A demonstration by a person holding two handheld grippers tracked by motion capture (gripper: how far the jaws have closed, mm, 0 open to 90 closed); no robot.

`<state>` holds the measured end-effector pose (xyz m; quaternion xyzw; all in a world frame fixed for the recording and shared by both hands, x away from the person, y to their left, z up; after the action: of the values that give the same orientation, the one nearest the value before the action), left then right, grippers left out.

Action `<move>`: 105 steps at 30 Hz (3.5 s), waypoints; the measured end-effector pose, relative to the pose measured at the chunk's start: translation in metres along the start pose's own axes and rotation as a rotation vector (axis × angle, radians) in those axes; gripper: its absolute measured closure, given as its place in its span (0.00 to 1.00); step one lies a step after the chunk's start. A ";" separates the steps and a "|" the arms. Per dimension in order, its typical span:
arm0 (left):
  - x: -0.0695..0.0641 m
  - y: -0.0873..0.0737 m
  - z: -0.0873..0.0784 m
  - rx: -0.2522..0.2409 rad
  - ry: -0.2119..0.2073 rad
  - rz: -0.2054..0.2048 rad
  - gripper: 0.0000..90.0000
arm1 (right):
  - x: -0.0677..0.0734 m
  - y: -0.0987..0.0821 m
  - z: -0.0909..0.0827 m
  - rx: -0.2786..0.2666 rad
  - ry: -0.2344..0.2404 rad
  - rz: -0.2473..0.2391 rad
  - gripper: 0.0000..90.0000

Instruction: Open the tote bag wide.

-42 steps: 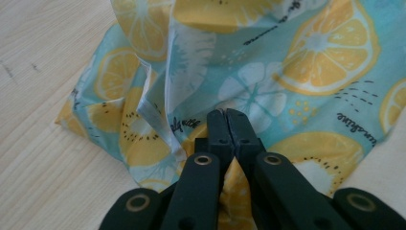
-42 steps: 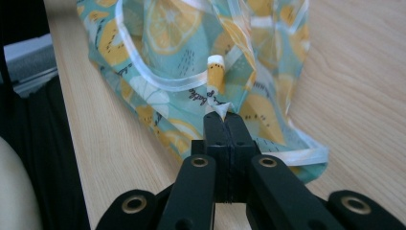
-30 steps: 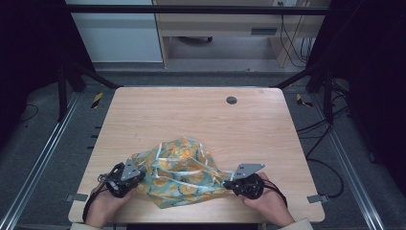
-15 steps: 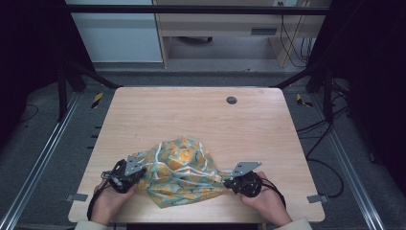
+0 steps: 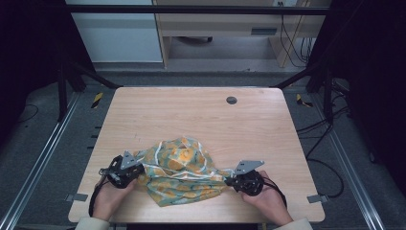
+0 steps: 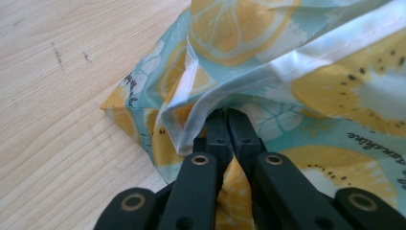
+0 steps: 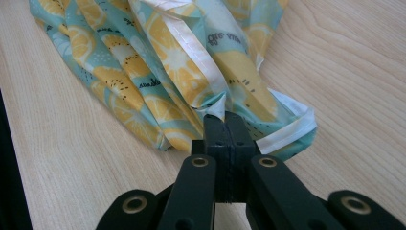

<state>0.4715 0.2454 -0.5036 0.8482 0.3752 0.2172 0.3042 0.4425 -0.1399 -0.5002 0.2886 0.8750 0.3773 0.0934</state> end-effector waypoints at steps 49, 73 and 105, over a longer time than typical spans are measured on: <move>-0.058 0.026 -0.044 -0.179 -0.135 0.076 0.56 | 0.034 0.093 -0.022 -0.162 0.061 -0.184 0.72; -0.084 0.014 -0.025 -0.043 -0.223 0.222 0.66 | 0.039 0.083 0.030 -0.021 0.086 -0.229 0.63; -0.068 0.024 -0.047 -0.179 -0.149 0.147 0.79 | 0.023 0.159 -0.007 -0.200 0.085 -0.189 0.99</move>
<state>0.4132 0.1972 -0.4624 0.8565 0.2677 0.2079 0.3892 0.4900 -0.0436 -0.3809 0.1778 0.8595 0.4640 0.1197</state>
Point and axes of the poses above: each handheld gripper's, and its own axes: z roughly forward along the jaws, y roughly out of its top, x roughly to its left, the point moved 3 cm from there along z, roughly forward along the jaws
